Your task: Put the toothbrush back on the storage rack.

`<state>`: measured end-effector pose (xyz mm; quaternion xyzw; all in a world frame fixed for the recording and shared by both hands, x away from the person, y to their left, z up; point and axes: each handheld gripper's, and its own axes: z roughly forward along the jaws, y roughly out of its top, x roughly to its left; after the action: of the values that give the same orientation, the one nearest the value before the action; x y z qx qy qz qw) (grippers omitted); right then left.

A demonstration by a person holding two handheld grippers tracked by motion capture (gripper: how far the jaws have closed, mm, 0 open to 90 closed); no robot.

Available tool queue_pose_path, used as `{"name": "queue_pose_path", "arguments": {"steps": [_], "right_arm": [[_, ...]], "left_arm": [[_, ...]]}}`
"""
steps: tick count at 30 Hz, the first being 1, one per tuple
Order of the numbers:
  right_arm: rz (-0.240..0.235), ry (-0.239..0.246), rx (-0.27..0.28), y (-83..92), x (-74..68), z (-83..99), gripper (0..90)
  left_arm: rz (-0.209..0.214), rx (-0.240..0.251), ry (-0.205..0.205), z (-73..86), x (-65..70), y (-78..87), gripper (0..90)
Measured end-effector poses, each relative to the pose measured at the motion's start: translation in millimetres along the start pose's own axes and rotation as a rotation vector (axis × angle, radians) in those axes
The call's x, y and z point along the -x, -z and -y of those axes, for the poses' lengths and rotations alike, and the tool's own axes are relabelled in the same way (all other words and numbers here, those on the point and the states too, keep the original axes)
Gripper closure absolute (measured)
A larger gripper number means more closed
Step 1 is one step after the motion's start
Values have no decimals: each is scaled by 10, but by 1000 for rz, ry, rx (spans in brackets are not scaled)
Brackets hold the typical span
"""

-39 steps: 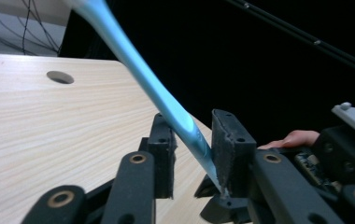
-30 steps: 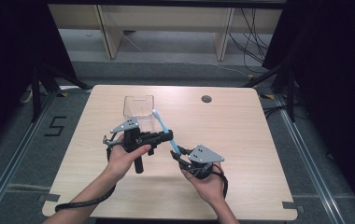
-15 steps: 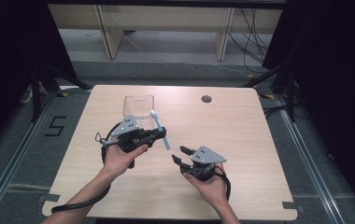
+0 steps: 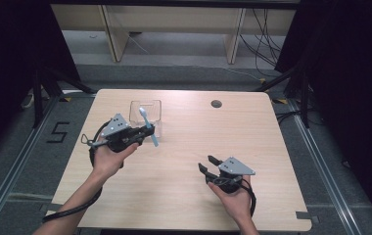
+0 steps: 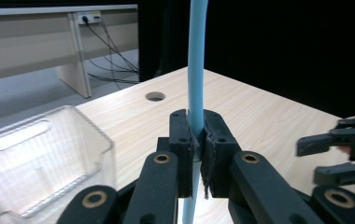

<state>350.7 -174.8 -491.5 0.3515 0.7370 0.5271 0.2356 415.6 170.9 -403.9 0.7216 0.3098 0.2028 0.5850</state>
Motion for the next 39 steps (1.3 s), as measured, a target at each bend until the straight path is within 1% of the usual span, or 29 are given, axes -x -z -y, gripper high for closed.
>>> {"name": "queue_pose_path", "arguments": {"steps": [1, 2, 3, 5, 7, 8, 10, 11, 12, 13, 14, 15, 16, 17, 19, 21, 23, 24, 25, 26, 27, 28, 29, 30, 31, 33, 35, 37, 39], "right_arm": [[15, -16, -14, 32, 30, 21, 520], [8, -22, -22, 44, 46, 33, 519], [24, -46, -19, 67, 59, 55, 518], [40, -24, -16, 89, 104, 82, 516], [39, -43, -15, 102, 115, 106, 512], [48, -39, -24, 122, 117, 110, 511], [51, -46, -6, 131, 110, 131, 511], [57, -42, -18, 152, 113, 137, 510], [63, -52, -15, 158, 105, 145, 510], [63, -38, -13, 164, 121, 162, 510], [69, -38, -22, 176, 124, 167, 510], [75, -24, -9, 177, 138, 175, 510], [86, -60, -19, 195, 115, 182, 509], [88, -65, 4, 185, 115, 194, 507], [108, -19, 0, 216, 149, 196, 506], [113, -63, -7, 235, 130, 206, 503], [113, -48, 11, 244, 139, 208, 501], [126, -48, 21, 248, 133, 213, 499], [135, -53, 14, 269, 125, 214, 499], [125, -87, 6, 276, 105, 220, 499], [122, -64, 12, 276, 118, 224, 499], [117, -78, 30, 264, 115, 240, 498], [123, -82, 28, 267, 112, 247, 498], [135, -58, 23, 275, 124, 250, 497], [138, -50, 18, 278, 129, 255, 497], [109, -79, 8, 273, 117, 261, 497], [115, -76, -1, 275, 117, 263, 497], [126, -65, 9, 273, 118, 263, 497], [109, -73, 16, 259, 110, 264, 497]], "left_arm": [[-6, -1, -2, -6, -18, 10, 832], [-14, 3, -6, -14, -45, 21, 831], [-20, 5, -9, -21, -67, 26, 832], [-28, 8, -11, -31, -103, 33, 832], [-42, 6, -18, -44, -137, 40, 832], [-46, 7, -19, -53, -152, 44, 832], [-59, 12, -27, -79, -176, 58, 832], [-64, 15, -25, -88, -183, 63, 832], [-70, 19, -31, -112, -201, 75, 832], [-75, 25, -30, -122, -209, 81, 832], [-81, 26, -33, -137, -224, 93, 831], [-87, 33, -30, -150, -237, 102, 832], [-93, 40, -34, -162, -251, 110, 832], [-100, 44, -36, -174, -265, 121, 831], [-107, 53, -37, -194, -290, 135, 831], [-121, 56, -43, -220, -320, 150, 831], [-127, 61, -44, -239, -345, 154, 832], [-132, 60, -50, -250, -357, 158, 831], [-135, 65, -47, -257, -366, 157, 831], [-138, 64, -50, -265, -381, 158, 832], [-142, 69, -49, -269, -392, 154, 831], [-148, 71, -48, -273, -404, 152, 831], [-152, 71, -50, -274, -416, 150, 831], [-156, 71, -52, -274, -430, 145, 831], [-159, 71, -52, -272, -437, 140, 831], [-166, 65, -54, -272, -458, 127, 831], [-173, 64, -56, -276, -479, 115, 831], [-179, 66, -60, -280, -504, 104, 831], [-185, 65, -62, -286, -521, 96, 831]]}}
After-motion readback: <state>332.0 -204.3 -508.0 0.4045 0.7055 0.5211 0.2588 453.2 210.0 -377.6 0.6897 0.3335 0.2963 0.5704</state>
